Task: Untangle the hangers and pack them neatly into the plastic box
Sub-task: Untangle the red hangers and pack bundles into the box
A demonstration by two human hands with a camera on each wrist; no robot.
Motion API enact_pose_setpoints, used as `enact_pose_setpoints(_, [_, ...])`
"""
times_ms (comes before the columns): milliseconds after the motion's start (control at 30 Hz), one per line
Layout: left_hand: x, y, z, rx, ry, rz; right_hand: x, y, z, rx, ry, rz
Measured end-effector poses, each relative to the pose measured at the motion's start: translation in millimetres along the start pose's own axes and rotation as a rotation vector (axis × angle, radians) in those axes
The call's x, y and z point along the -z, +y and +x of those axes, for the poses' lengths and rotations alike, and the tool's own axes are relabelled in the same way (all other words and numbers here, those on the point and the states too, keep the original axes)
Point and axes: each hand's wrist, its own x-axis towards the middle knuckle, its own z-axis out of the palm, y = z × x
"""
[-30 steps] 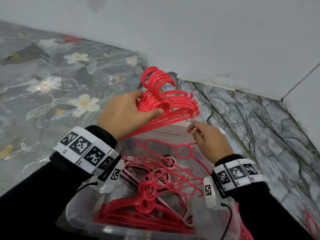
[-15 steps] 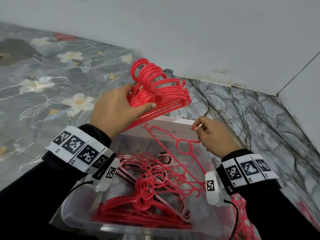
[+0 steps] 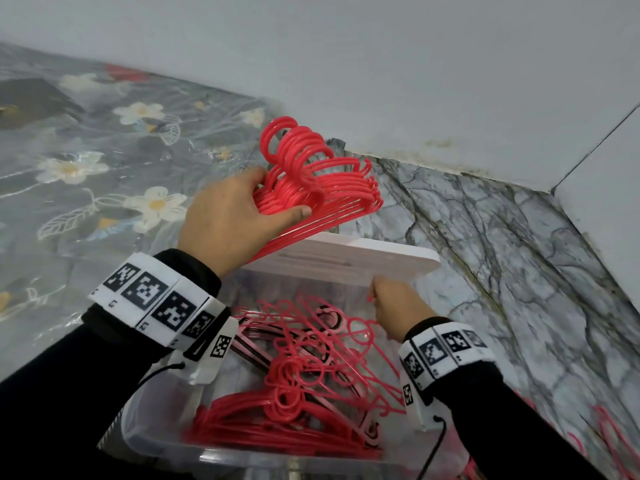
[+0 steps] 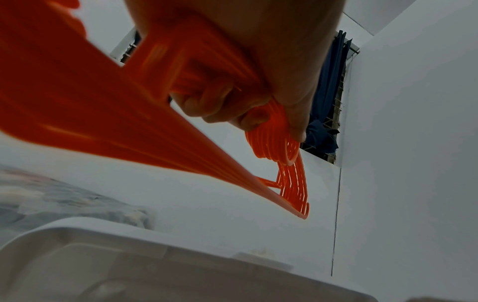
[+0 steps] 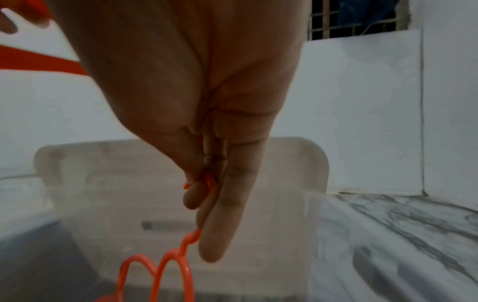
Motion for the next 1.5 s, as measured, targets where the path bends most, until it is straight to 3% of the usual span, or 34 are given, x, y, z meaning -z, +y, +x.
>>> enact_pose_setpoints(233, [2,1,1,0.011,0.021,-0.011,37,39,-9,-0.14,0.031,0.408])
enact_pose_setpoints(433, [2,2,2,0.015,0.025,-0.043,57,58,-28,-0.082,0.053,0.428])
enact_pose_setpoints(567, [2,1,2,0.027,0.043,-0.052,70,65,-29,-0.006,0.247,0.501])
enact_pose_setpoints(700, [3,-1,5,0.041,0.101,-0.097,78,72,-32,-0.027,0.41,0.637])
enact_pose_setpoints(800, [2,-2,6,0.043,0.142,-0.121,67,64,-33,-0.052,0.328,0.703])
enact_pose_setpoints(933, [1,-2,6,0.037,0.142,-0.132,49,46,-31,-0.057,0.161,0.578])
enact_pose_setpoints(1067, [2,-3,7,0.036,0.136,-0.128,53,33,-34,0.017,0.142,0.75])
enact_pose_setpoints(1167, [3,-5,8,0.049,0.143,-0.147,61,21,-39,0.146,0.103,1.017])
enact_pose_setpoints(1267, [4,-6,8,0.046,0.132,-0.159,64,9,-44,0.272,0.057,1.117])
enact_pose_setpoints(1367, [2,-4,5,0.034,0.109,-0.151,67,4,-44,0.351,0.124,1.099])
enact_pose_setpoints(1500, [-2,-2,2,0.029,0.067,-0.137,60,8,-36,0.369,0.301,0.804])
